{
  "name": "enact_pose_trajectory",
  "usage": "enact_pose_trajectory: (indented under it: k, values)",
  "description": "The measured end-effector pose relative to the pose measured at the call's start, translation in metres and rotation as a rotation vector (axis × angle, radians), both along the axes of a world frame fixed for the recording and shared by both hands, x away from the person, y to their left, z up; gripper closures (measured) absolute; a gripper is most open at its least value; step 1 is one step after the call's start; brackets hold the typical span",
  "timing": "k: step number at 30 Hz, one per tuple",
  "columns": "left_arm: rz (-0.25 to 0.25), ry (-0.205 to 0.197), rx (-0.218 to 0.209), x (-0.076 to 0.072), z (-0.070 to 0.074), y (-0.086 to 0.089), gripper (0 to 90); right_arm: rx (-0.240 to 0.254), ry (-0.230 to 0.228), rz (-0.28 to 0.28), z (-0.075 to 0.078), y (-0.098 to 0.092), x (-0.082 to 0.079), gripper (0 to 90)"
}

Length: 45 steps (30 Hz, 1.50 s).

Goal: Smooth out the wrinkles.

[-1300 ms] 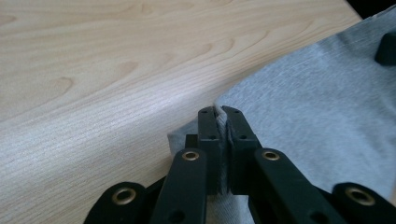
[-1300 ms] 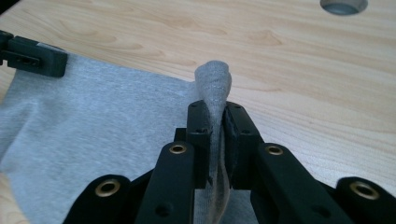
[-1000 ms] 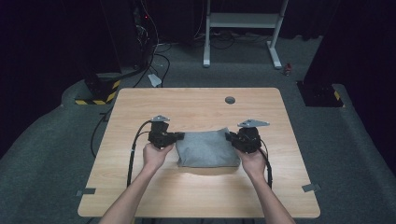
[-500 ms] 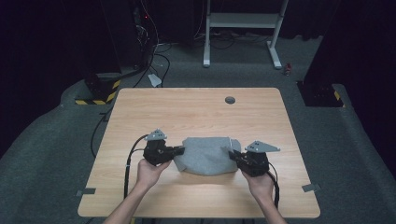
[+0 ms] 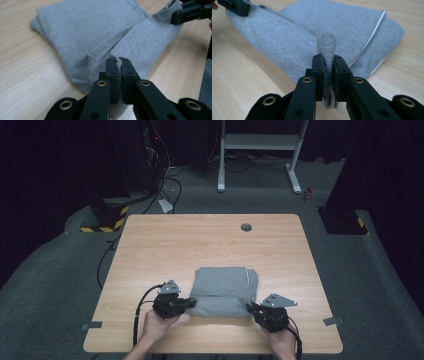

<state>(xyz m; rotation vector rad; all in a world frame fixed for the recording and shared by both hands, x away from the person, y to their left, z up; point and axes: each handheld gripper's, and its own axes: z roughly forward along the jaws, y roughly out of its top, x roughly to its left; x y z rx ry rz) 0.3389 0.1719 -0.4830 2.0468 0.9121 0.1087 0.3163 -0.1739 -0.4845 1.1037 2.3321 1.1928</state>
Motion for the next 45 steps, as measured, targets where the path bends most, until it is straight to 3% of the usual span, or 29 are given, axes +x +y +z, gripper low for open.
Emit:
enact_pose_trajectory:
  k: [5, 12, 18, 23, 26, 30, 33, 37, 40, 45]
  values:
    - [-0.010, 0.023, 0.036, -0.004, -0.012, -0.004, 83.8, -0.047, 0.017, -0.003, -0.014, 0.002, -0.007, 79.7]
    - [-0.004, 0.026, 0.083, 0.000, -0.022, -0.010, 83.9, -0.096, 0.032, -0.004, -0.023, 0.005, -0.003, 79.3]
    - [0.019, 0.069, 0.054, 0.012, -0.030, -0.011, 83.9, -0.115, 0.027, -0.025, -0.025, 0.008, 0.004, 79.4]
    - [0.059, 0.065, 0.031, 0.021, -0.033, -0.009, 84.0, -0.108, 0.039, -0.050, -0.027, 0.008, 0.020, 79.4]
    - [0.078, 0.056, 0.049, 0.031, -0.032, -0.009, 84.1, -0.121, 0.038, -0.058, -0.026, 0.012, 0.032, 79.4]
    - [0.101, 0.075, 0.049, 0.050, -0.031, -0.009, 85.3, -0.136, 0.050, -0.085, -0.025, 0.017, 0.053, 79.5]
    - [0.135, 0.074, 0.060, 0.067, -0.029, -0.011, 85.5, -0.125, 0.072, -0.108, -0.024, 0.018, 0.071, 79.7]
    - [0.164, 0.069, 0.064, 0.079, -0.024, -0.011, 85.5, -0.122, 0.094, -0.138, -0.020, 0.020, 0.089, 79.7]
    - [0.159, 0.057, 0.043, 0.077, -0.018, -0.009, 85.5, -0.110, 0.082, -0.141, -0.016, 0.019, 0.089, 79.6]
    - [0.138, 0.038, 0.023, 0.064, -0.013, -0.005, 84.9, -0.074, 0.048, -0.119, -0.011, 0.014, 0.073, 78.8]
